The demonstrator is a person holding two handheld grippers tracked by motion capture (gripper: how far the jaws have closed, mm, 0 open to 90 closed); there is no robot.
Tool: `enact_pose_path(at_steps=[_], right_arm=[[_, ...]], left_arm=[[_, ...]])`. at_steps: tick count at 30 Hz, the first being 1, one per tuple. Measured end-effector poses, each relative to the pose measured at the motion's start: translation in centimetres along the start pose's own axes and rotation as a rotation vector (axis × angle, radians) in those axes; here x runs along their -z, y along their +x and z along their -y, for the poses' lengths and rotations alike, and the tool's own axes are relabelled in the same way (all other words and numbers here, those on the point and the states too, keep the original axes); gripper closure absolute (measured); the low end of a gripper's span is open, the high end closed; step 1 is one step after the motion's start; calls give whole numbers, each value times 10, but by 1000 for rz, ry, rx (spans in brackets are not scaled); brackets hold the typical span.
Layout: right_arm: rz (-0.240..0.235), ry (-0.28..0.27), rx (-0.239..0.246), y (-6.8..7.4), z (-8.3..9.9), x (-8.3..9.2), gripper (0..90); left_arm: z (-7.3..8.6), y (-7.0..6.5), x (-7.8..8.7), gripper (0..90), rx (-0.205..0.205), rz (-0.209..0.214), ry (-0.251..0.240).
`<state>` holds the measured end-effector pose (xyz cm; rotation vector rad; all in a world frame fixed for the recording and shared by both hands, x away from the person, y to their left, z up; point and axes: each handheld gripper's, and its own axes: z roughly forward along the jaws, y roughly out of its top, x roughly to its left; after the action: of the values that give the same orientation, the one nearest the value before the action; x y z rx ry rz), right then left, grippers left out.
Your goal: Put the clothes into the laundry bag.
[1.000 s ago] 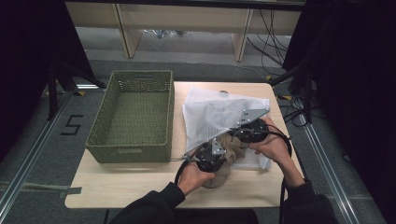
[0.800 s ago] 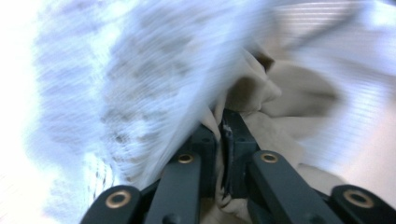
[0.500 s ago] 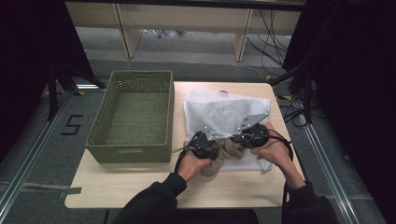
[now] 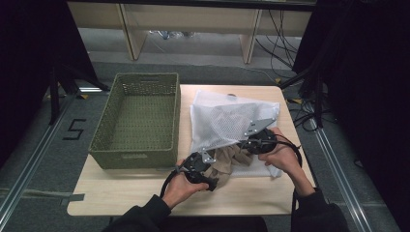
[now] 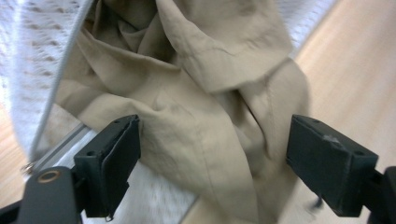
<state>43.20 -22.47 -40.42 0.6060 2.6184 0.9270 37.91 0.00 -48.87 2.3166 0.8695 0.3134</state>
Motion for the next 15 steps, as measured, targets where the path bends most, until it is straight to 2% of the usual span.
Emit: enact_pose_path(at_steps=[1,2,3,4,5,6,7,8,9,11,12,13,14,15], right_arm=[[5,2,9,0,0,0,900],[7,5,4,1,0,0,900],[4,0,14,0,0,-1,900],[1,4,6,1,0,0,900],[1,1,7,0,0,0,900],[-2,-4,14,0,0,0,900],[4,-4,5,0,0,1,900],[4,-7,18,-1,0,1,900],[-1,-9,17,-1,1,2,900],[4,-19,27,-3,1,3,900],[5,-18,21,-3,2,4,900],[6,-18,9,-3,2,6,900],[4,-20,6,-3,2,7,900],[5,-27,17,-3,2,8,900]], left_arm=[[-1,-2,-6,167,30,18,-7],[-3,-2,-11,166,27,51,3],[-6,-4,-15,165,33,50,-4],[-9,-5,-21,169,13,43,6],[-12,-7,-25,217,4,41,-1],[-15,-7,-28,363,-25,33,-14],[-19,-8,-31,464,-45,27,-13],[-23,-7,-33,552,-67,36,-14],[-28,-6,-34,646,-73,40,-36],[-36,-2,-31,755,-46,50,-82],[-40,-2,-30,770,-7,53,-122],[-44,2,-27,784,-22,57,-123],[-48,5,-26,799,9,29,-143],[-50,9,-25,803,22,48,-146]])
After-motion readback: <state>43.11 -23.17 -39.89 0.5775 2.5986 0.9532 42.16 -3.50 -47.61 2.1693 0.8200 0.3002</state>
